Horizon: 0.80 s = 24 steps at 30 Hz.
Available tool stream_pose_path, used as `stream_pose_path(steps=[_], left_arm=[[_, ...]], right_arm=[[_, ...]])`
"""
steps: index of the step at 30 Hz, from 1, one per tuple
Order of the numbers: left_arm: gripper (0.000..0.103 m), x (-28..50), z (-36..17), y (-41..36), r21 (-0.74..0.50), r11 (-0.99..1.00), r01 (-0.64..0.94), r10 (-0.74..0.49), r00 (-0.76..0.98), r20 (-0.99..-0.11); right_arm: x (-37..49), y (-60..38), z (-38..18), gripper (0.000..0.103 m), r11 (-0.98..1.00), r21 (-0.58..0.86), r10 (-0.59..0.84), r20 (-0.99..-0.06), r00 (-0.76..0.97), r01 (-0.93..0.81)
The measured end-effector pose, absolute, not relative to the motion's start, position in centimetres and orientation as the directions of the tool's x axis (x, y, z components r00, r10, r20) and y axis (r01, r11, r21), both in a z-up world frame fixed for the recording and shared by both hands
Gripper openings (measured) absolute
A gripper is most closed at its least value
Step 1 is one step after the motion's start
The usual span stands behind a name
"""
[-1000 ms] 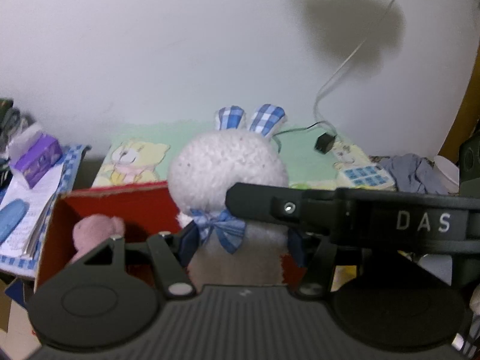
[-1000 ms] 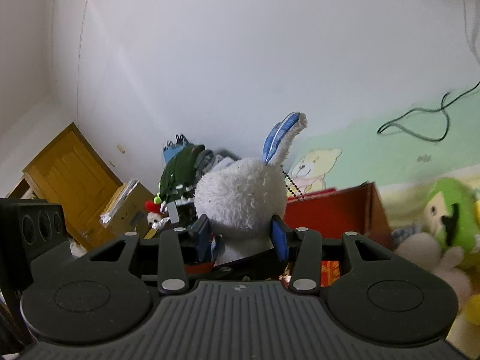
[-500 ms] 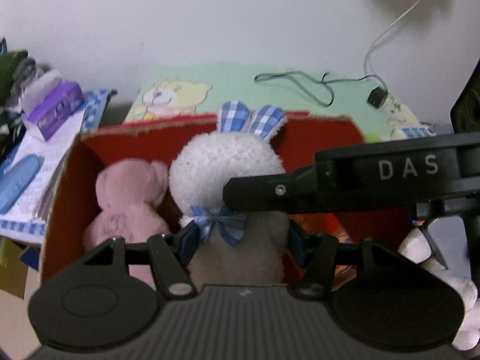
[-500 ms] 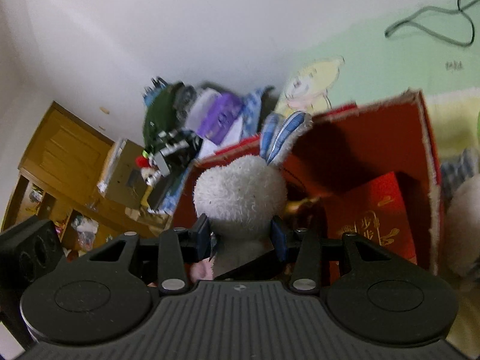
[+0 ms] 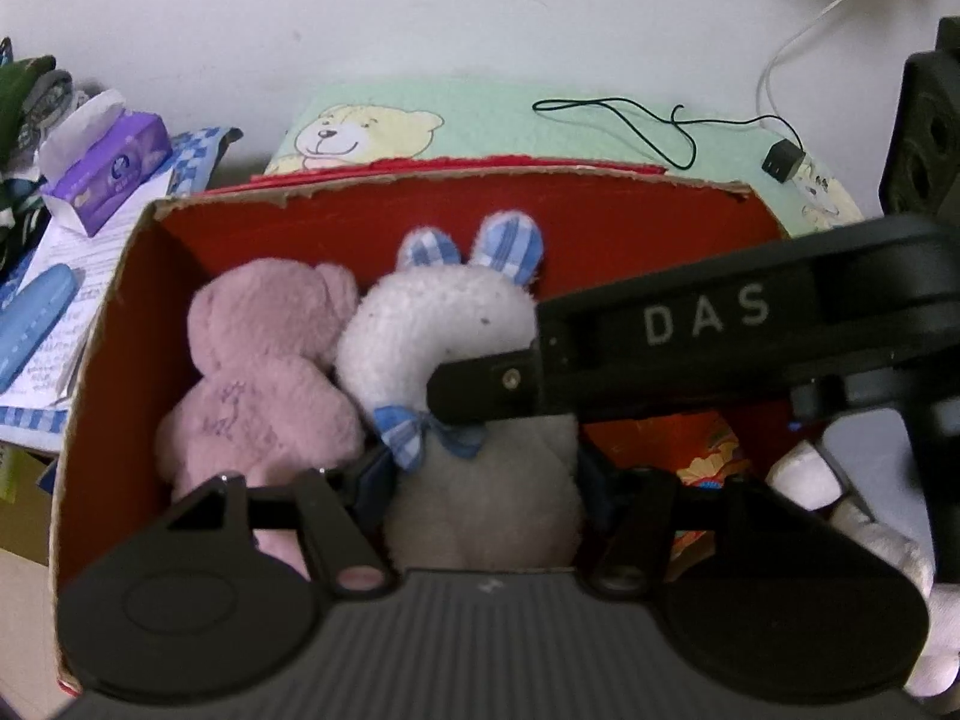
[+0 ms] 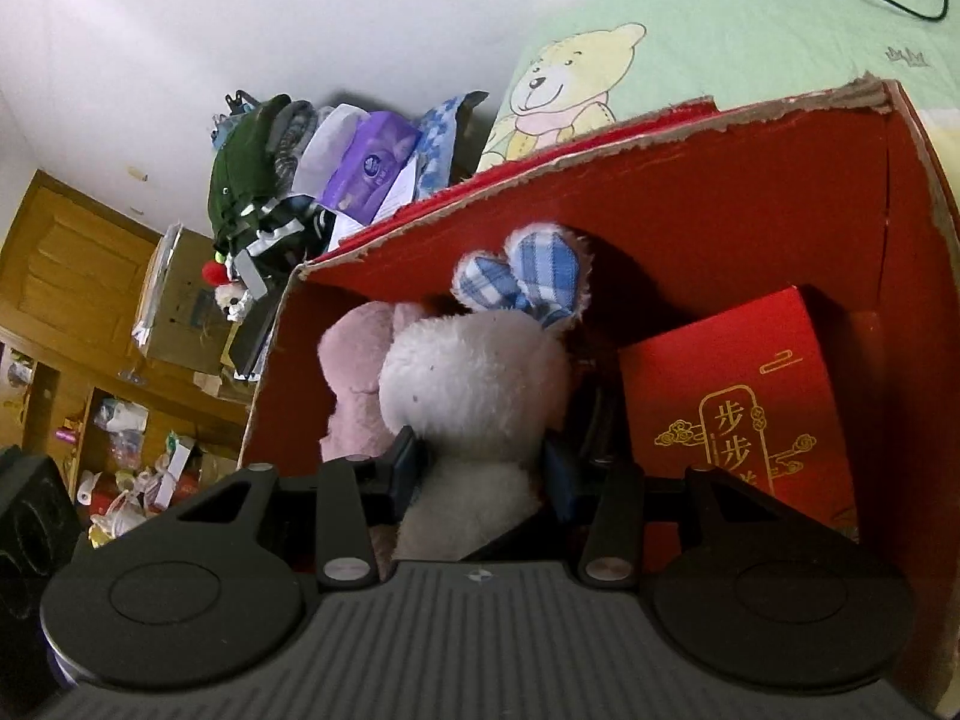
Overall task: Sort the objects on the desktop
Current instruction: 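Lower the white bunny beside the pink teddy bear and open the right gripper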
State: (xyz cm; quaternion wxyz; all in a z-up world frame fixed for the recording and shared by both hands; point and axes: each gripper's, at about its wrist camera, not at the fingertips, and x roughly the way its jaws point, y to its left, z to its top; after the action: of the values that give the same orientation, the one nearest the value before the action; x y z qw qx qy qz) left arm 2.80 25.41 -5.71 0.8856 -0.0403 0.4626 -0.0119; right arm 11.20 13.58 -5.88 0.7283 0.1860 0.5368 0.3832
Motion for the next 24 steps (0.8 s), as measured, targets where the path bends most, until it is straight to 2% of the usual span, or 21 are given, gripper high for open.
stream_pose_path(steps=[2, 14, 20, 24], left_arm=[[0.069, 2.8, -5.6, 25.2, -0.06, 0.998, -0.018, -0.039, 0.574, -0.818], [0.073, 1.6, -4.3, 25.3, -0.059, 0.998, -0.003, -0.045, 0.613, -0.789], [0.073, 1.3, -4.2, 25.3, -0.065, 0.998, -0.012, -0.043, 0.622, -0.782], [0.069, 2.3, -5.0, 25.2, -0.049, 0.998, -0.027, -0.025, 0.578, -0.816]], right_arm=[[11.6, 13.4, -6.2, 0.05, 0.629, 0.702, 0.768, -0.629, 0.122, -0.335], [11.5, 11.0, -6.4, 0.053, 0.6, 0.76, 0.8, -0.572, 0.182, -0.251], [11.6, 11.4, -6.4, 0.051, 0.6, 0.754, 0.799, -0.583, 0.147, -0.266], [11.4, 12.1, -6.1, 0.052, 0.607, 0.731, 0.788, -0.604, 0.12, -0.311]])
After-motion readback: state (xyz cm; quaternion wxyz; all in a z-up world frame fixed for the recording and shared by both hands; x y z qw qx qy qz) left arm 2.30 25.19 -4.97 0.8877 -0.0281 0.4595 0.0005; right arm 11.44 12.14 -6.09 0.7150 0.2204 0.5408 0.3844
